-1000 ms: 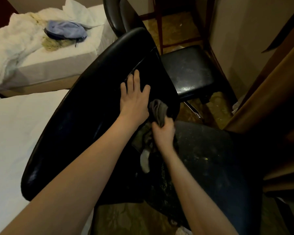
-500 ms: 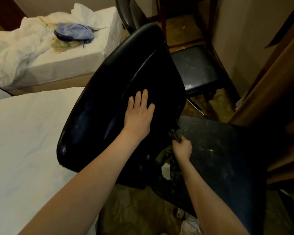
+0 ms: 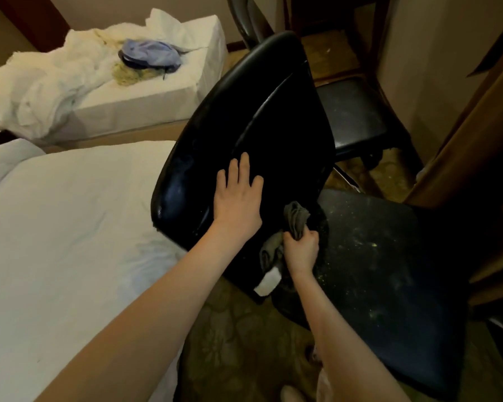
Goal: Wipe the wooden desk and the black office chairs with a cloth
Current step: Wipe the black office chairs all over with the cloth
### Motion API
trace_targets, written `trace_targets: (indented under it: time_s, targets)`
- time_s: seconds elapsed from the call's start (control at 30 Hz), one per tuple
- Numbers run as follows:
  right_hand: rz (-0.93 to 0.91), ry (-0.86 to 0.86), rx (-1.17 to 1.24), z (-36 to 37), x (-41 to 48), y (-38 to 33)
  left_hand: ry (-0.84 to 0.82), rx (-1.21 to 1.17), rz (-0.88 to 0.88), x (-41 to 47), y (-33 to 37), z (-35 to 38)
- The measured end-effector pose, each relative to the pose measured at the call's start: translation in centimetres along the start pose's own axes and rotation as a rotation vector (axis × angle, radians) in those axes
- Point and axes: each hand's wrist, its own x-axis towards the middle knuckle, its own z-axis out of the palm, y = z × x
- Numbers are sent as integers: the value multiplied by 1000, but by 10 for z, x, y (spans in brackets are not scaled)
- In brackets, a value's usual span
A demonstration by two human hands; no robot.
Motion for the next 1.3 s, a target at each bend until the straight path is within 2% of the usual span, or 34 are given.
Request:
trace_targets:
  time_s: [0.1, 0.17, 0.3, 0.43, 0.5, 0.6, 0.67, 0.77, 0.87, 0.97, 1.03, 1.13, 1.2, 1.3]
  targets:
    - [58, -125, -147, -21, 8, 17, 21, -42, 6, -8, 0, 0]
    - [30, -124, -140, -35, 8, 15, 44, -92, -24, -18, -2, -3]
    - [-122, -97, -18, -47, 4, -26, 101, -191, -36, -33, -12, -10]
    - [-304, -44, 72, -27, -36, -63, 106, -408, -71, -44, -18, -15]
    - [-351, -44, 23, -4, -65, -58, 125, -476, -71, -48, -21, -11]
    - [-384, -60, -181, 15, -84, -17, 127, -459, -33, -54, -27, -1]
    - [-275, -104, -288, 4, -75, 15, 127, -455, -2, -56, -29, 3]
    - [17, -284, -370, -27, -64, 57, 129, -500, 48, -58, -29, 5]
    - [35, -252, -401, -48, -64, 76, 154, -530, 46, -59, -27, 9]
    - [29, -181, -197, -57, -60, 53, 210, -519, 39, -59, -22, 14]
    - [-53, -157, -68, -55, -59, 25, 247, -507, 19, -58, -20, 17]
    - [-290, -94, 21, -32, -68, -15, 294, -524, -21, -58, -19, 22]
    - [-379, -59, 21, -11, -79, -26, 314, -533, -25, -59, -19, 23]
    - [-417, -66, -82, 11, -92, -9, 313, -538, -18, -60, -20, 25]
